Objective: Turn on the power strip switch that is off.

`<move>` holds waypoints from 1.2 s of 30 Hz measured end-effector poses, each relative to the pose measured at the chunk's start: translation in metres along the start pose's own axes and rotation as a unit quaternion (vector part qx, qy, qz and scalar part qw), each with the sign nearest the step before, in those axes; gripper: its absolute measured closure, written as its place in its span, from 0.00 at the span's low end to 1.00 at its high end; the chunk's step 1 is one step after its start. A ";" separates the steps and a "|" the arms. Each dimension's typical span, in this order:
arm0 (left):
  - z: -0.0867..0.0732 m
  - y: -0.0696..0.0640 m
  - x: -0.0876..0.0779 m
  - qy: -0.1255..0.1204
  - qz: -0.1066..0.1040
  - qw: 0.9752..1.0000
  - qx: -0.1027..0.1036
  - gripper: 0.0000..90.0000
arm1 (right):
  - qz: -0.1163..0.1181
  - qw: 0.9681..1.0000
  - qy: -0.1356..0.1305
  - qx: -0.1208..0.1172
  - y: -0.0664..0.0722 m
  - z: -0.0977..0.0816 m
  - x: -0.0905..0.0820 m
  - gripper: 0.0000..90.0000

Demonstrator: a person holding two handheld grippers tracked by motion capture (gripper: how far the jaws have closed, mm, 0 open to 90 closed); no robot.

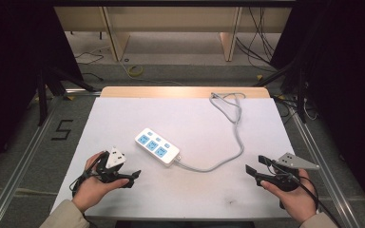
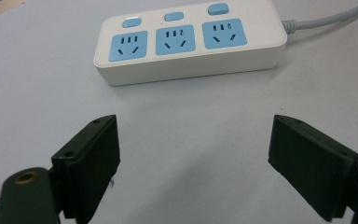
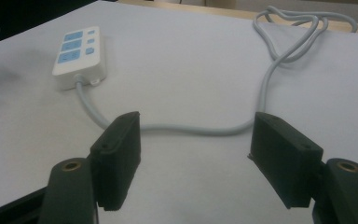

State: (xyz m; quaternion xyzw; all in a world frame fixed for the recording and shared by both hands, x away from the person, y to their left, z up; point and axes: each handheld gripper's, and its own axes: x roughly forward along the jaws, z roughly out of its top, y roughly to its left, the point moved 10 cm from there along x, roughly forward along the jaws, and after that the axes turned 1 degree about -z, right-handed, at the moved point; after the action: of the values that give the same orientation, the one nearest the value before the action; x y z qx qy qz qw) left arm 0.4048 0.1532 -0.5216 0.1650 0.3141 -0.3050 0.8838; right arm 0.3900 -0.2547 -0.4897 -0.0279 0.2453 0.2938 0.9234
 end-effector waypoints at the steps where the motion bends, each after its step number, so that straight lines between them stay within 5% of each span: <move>1: 0.000 0.000 0.000 0.000 0.000 1.000 0.000 0.18 | 0.000 1.000 0.000 0.000 0.000 0.000 0.000 0.38; 7: 0.000 0.001 -0.001 -0.002 0.003 1.000 0.001 0.18 | -0.003 1.000 0.004 -0.001 0.000 0.001 0.000 0.49; 19: 0.001 0.001 -0.001 -0.003 0.002 1.000 -0.002 0.18 | -0.026 0.999 0.008 -0.030 -0.002 0.008 -0.003 1.00; 36: 0.000 0.003 0.000 -0.003 0.004 1.000 -0.004 0.18 | -0.024 0.999 0.022 -0.026 0.001 0.012 0.003 1.00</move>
State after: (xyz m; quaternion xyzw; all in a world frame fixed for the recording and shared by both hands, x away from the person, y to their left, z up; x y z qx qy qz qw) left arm 0.4067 0.1560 -0.5210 0.1622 0.3121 -0.3007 0.8865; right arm 0.3972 -0.2501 -0.4802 -0.0641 0.2575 0.2769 0.9235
